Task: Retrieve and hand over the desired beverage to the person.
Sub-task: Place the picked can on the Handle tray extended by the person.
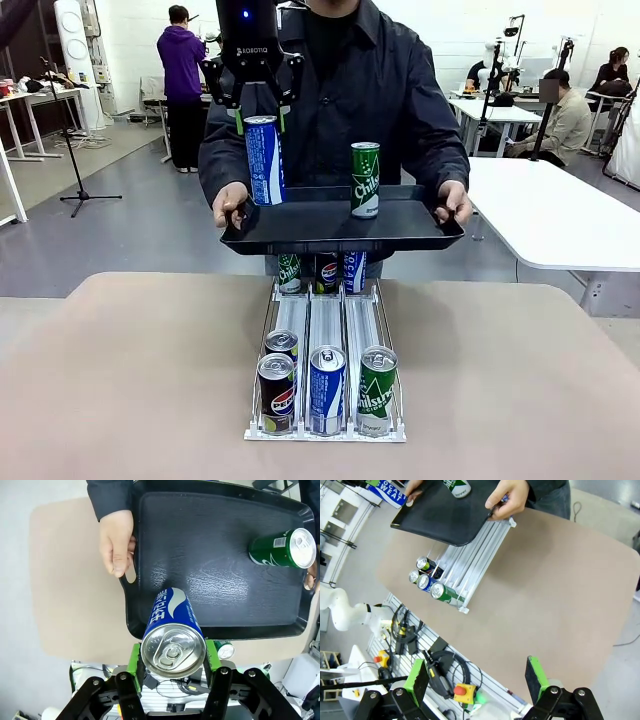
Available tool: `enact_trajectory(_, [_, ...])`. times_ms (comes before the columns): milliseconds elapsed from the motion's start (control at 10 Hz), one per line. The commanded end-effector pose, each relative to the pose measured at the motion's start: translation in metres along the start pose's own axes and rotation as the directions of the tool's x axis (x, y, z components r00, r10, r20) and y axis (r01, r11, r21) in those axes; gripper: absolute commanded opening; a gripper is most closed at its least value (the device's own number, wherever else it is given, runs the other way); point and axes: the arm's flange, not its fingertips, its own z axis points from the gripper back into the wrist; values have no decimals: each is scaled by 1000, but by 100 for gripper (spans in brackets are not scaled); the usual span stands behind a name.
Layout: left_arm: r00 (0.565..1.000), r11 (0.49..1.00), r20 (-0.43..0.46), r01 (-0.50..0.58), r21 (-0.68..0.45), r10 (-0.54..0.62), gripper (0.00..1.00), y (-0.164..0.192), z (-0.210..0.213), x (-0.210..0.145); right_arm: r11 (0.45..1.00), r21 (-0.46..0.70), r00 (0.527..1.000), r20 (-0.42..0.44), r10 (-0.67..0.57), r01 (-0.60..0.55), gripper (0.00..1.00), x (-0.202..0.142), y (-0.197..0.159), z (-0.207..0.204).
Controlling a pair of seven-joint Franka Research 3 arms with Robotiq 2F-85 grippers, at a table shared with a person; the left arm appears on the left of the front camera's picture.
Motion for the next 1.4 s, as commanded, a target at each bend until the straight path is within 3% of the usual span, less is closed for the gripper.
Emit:
enact_trajectory(0, [1000,1000,8,0,-14,0,58,0,2,-3,1000,21,1000,4,14,-14,100,1,-2,1])
enact_trajectory(300, [999,999,23,25,-23,-24,58,-4,-20,13,1000,21,1000,4,14,-14,100,1,-2,1])
enact_trajectory(1100, [994,997,-83,73,34,-70,58,-21,-55,37,1000,21,1000,4,14,-14,100,1,-2,1])
enact_trajectory(1200, [993,996,-99,74,41,-69,67,-21,-58,38,1000,21,1000,4,14,-14,100,1,-2,1])
enact_trajectory(1300, [992,996,-100,81,38,-77,100,-21,-58,39,1000,21,1000,4,14,-14,100,1,-2,1])
